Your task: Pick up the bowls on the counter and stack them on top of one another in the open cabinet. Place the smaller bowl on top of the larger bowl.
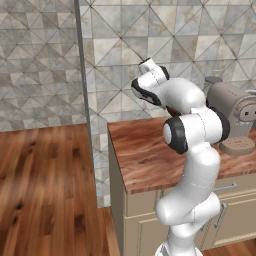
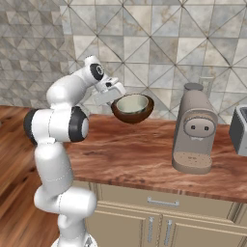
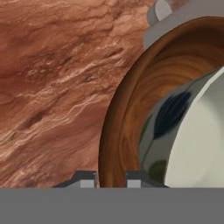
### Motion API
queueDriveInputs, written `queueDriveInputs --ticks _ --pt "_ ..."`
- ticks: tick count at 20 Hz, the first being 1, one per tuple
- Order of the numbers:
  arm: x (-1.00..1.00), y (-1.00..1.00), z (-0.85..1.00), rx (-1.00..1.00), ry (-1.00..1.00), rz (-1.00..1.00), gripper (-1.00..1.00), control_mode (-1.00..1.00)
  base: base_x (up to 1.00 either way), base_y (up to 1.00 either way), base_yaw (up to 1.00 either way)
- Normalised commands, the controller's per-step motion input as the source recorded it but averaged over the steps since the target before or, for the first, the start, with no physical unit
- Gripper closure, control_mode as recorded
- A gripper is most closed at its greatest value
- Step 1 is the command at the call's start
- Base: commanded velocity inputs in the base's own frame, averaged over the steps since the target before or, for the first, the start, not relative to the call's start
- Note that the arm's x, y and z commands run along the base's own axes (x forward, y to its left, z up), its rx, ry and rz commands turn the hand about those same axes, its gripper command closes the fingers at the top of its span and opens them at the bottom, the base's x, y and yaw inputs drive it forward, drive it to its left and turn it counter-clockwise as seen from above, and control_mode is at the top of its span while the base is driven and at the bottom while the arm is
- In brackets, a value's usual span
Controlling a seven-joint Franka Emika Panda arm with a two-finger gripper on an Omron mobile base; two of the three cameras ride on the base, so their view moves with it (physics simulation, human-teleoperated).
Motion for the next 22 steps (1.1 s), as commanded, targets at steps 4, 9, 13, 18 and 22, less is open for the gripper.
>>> queueDriveInputs --ticks 4,9,13,18,22 --pt "-0.46 0.08 0.47 0.00 0.03 0.04 1.00 -1.00 0.00 0.00 0.00" --pt "-0.47 0.08 0.39 0.00 0.04 0.03 1.00 -1.00 0.00 0.00 0.00" --pt "-0.55 0.11 0.27 0.00 0.06 0.03 1.00 -1.00 0.00 0.00 0.00" --pt "-0.57 0.14 0.23 0.00 0.07 0.05 1.00 -1.00 0.00 0.00 0.00" --pt "-0.50 0.16 0.27 0.00 0.07 0.08 1.00 -1.00 0.00 0.00 0.00"
